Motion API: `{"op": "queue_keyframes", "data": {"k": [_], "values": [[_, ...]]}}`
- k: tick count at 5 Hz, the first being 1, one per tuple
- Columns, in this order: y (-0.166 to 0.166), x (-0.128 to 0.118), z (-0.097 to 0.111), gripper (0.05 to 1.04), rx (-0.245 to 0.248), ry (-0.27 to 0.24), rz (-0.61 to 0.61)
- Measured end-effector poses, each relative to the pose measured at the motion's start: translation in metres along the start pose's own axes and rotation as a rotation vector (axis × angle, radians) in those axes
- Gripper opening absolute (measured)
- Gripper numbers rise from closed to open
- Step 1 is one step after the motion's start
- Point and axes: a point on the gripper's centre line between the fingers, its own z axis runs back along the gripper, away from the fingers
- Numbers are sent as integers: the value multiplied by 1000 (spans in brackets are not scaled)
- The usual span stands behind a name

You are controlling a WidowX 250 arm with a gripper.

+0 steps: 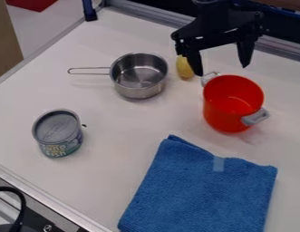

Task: The robot arm pushes the box next to the red pot

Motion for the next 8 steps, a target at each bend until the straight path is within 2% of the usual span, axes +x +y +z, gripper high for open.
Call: {"op": "queue_keyframes", "data": {"k": [1,2,3,4,6,7,8], "values": [[7,-5,-9,1000,29,24,-3],[30,-7,-7,1000,102,8,-69],[48,-3,8,1000,117,37,-161],[77,-3,23,1000,113,39,-310],[144,2,45,1000,64,179,-666],[160,7,45,1000,58,219,-771],[178,10,49,1000,-3,217,-851]]}}
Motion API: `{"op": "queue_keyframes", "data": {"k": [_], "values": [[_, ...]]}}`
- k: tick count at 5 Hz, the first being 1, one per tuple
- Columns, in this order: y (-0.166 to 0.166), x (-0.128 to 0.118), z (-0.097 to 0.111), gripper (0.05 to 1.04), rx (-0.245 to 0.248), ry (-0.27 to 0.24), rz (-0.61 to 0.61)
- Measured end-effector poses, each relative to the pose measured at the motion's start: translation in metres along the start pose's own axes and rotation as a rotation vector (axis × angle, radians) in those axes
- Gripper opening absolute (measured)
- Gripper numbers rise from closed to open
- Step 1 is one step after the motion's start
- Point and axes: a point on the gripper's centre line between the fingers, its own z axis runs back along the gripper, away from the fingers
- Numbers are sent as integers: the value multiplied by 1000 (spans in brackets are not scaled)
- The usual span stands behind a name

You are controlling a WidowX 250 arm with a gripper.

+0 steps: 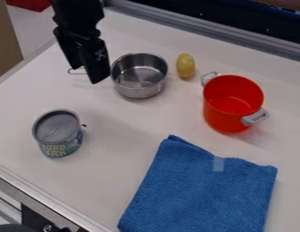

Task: The robot arm pushes the box next to the red pot

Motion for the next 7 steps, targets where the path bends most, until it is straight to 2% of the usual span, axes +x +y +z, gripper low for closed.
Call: {"op": "queue_keyframes", "data": {"k": [1,2,3,4,5,6,7], "values": [[18,-15,-1,1000,19,-44,-60],[40,-34,-7,1000,49,-57,-133],[51,-55,-8,1000,68,17,-135],[56,-74,-18,1000,114,76,-175],[55,-90,-19,1000,213,137,-197],[55,-101,-29,1000,260,176,-233],[52,-107,-37,1000,297,180,-276]]}}
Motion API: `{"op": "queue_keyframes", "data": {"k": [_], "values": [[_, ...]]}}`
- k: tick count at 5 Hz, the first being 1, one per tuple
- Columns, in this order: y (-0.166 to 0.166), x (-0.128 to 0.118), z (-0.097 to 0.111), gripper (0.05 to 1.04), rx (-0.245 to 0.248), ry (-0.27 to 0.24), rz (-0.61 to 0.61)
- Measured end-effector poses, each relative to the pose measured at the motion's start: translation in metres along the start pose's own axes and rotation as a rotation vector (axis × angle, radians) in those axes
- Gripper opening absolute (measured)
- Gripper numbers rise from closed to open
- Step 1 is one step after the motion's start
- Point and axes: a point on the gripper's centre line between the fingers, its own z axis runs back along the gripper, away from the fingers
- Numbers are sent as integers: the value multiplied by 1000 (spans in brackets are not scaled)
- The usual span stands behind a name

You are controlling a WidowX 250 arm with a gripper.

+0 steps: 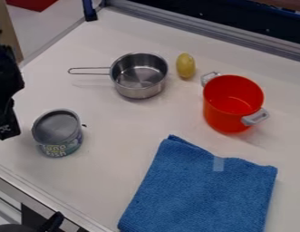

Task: The robot arm pushes the box next to the red pot

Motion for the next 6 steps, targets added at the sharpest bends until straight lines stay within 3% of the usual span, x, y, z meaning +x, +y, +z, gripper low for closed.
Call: {"op": "queue_keyframes", "data": {"k": [1,2,3,4,6], "values": [[-7,2,-6,1000,9,46,-7],[-22,9,-13,1000,-90,34,-32],[-25,17,-13,1000,-95,13,-44],[-30,20,-18,1000,-66,21,-59],[-38,35,-23,1000,-59,-28,-41]]}}
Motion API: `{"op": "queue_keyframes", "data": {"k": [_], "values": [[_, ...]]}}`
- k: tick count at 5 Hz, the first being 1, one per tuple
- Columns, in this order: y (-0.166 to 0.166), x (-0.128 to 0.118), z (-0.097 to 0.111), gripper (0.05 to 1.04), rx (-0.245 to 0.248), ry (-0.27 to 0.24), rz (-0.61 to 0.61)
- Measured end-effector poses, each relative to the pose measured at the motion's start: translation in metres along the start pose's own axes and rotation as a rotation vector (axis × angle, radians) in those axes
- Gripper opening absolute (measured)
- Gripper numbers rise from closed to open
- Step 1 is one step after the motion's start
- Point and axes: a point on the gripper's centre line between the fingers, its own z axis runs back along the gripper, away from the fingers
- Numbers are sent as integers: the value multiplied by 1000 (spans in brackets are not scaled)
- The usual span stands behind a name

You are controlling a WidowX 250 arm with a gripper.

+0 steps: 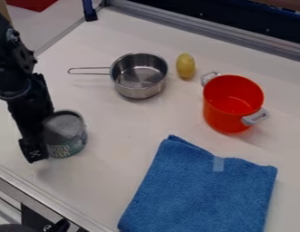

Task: The robot arm pushes the box next to the red pot

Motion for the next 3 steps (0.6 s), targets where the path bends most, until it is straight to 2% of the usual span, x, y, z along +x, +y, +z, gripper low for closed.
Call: {"op": "queue_keyframes", "data": {"k": [1,3], "values": [[-10,12,-2,1000,-70,5,-6],[-26,45,3,1000,-113,-43,30]]}}
